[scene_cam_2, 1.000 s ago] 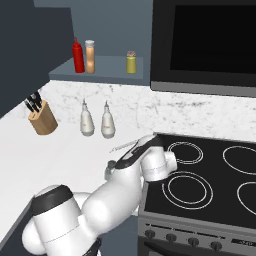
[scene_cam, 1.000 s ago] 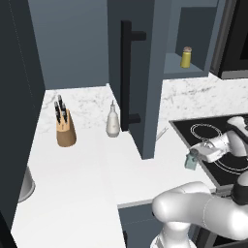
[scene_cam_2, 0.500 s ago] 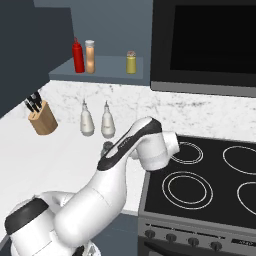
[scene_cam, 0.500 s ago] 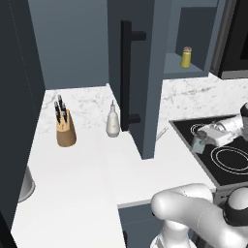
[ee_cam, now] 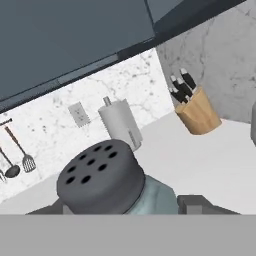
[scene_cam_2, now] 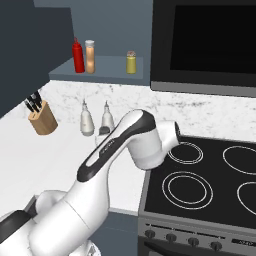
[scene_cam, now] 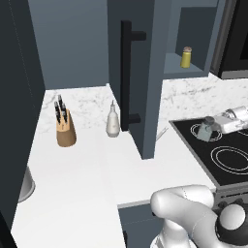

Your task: Put the shaker and condiment bottle from the counter next to their counterparts in the cabinet.

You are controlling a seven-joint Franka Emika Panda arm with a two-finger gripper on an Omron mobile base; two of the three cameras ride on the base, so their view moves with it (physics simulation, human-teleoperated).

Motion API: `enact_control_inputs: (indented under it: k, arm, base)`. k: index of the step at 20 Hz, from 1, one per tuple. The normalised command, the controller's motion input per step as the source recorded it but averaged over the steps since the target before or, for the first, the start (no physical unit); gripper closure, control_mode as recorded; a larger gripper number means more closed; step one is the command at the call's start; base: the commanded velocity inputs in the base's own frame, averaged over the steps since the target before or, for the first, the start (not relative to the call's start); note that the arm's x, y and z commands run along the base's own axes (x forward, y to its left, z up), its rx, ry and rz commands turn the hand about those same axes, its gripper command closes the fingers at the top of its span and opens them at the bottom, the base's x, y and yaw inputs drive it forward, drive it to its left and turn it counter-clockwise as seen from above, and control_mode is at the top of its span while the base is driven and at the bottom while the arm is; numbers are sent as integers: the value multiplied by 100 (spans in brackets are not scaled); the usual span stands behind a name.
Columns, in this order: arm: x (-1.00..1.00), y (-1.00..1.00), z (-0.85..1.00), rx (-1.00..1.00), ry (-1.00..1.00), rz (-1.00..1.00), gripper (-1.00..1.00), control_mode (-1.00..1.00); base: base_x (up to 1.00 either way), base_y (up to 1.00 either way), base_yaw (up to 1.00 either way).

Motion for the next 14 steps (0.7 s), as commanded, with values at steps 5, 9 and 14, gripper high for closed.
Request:
enact_control_inputs:
  k: [5, 9, 14]
  arm:
    - [0, 0, 65, 0, 0, -18, 100, -100]
    - [0, 0, 59, 0, 0, -14, 100, -100]
    - [0, 0, 54, 0, 0, -11, 100, -100]
  base:
    - [0, 0, 0]
    - [0, 0, 0]
    - [0, 0, 0]
